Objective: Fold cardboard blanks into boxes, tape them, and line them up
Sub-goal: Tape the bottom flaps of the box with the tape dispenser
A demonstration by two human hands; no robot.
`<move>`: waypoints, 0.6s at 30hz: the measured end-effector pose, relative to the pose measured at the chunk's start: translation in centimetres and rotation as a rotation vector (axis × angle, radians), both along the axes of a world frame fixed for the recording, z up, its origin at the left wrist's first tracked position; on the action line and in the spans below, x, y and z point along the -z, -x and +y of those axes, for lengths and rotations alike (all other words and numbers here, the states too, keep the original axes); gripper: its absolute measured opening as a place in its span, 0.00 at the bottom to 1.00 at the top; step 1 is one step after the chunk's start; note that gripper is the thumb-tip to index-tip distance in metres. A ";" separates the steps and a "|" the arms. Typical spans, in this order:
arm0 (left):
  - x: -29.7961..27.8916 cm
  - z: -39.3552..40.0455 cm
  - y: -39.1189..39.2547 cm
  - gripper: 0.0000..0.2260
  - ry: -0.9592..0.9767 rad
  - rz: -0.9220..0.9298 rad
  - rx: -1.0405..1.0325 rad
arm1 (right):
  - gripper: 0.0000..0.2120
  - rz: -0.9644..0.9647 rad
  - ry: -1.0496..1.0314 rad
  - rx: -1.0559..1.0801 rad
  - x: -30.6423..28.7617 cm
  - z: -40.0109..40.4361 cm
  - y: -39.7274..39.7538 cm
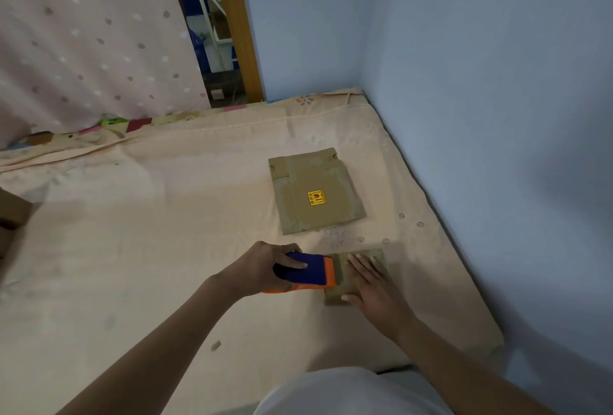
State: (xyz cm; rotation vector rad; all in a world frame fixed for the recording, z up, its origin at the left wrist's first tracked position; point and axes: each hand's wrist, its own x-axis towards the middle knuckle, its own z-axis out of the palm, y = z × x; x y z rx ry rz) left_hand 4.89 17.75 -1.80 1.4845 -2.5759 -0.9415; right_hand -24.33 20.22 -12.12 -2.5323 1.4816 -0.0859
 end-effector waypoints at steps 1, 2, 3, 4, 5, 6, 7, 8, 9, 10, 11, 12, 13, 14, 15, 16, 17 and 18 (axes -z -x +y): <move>-0.1 0.1 -0.1 0.21 -0.002 -0.003 -0.004 | 0.36 0.016 0.005 -0.002 -0.1 0.0 -0.2; -0.1 0.1 -0.2 0.21 0.005 -0.002 -0.009 | 0.35 0.028 0.033 -0.003 -0.3 -0.1 -0.4; -0.1 0.1 -0.3 0.21 0.011 0.000 -0.012 | 0.34 0.018 0.051 0.000 -0.6 -0.2 -0.7; -0.1 0.1 -0.6 0.21 0.013 0.003 -0.015 | 0.32 -0.001 0.056 -0.013 -0.8 -0.3 -0.9; 0.0 0.2 -0.8 0.21 0.009 0.004 -0.016 | 0.30 -0.004 0.046 -0.047 -1.0 -0.4 -1.0; 0.1 0.4 -0.9 0.21 0.007 0.009 -0.013 | 0.28 0.003 0.038 -0.089 -0.8 -0.4 -0.9; 0.2 0.6 -1.0 0.20 0.000 0.019 -0.012 | 0.26 0.008 0.024 -0.116 -0.5 -0.2 -0.6; 0.2 0.7 -1.0 0.20 -0.005 0.036 -0.013 | 0.25 -0.001 0.032 -0.128 0.0 -0.1 -0.3; 0.3 0.9 -0.9 0.20 -0.009 0.052 -0.013 | 0.24 -0.011 0.029 -0.118 0.5 0.0 0.0; 0.3 1.0 -0.8 0.20 -0.009 0.068 -0.015 | 0.25 -0.027 0.036 -0.102 0.8 0.1 0.2; 0.4 1.0 -0.7 0.20 -0.010 0.076 -0.018 | 0.25 -0.039 0.032 -0.080 0.9 0.0 0.3; 0.5 1.0 -0.7 0.20 -0.010 0.079 -0.019 | 0.26 -0.053 0.036 -0.062 1.1 0.0 0.4; 0.5 0.9 -0.7 0.21 -0.009 0.077 -0.020 | 0.27 -0.057 0.024 -0.051 0.9 0.0 0.4; 0.6 0.9 -0.7 0.21 -0.005 0.074 -0.023 | 0.27 -0.051 0.022 -0.053 0.8 -0.1 0.3; 0.5 0.8 -0.8 0.21 -0.004 0.068 -0.025 | 0.27 -0.032 0.016 -0.061 0.5 -0.3 0.2; 0.5 0.7 -0.8 0.21 -0.004 0.063 -0.025 | 0.28 -0.003 0.018 -0.073 0.4 -0.6 -0.1; 0.5 0.6 -0.8 0.21 -0.005 0.058 -0.024 | 0.29 0.036 0.021 -0.096 0.2 -0.9 -0.4; 0.6 0.5 -0.8 0.21 -0.006 0.054 -0.022 | 0.30 0.068 0.018 -0.124 0.0 -1.1 -0.6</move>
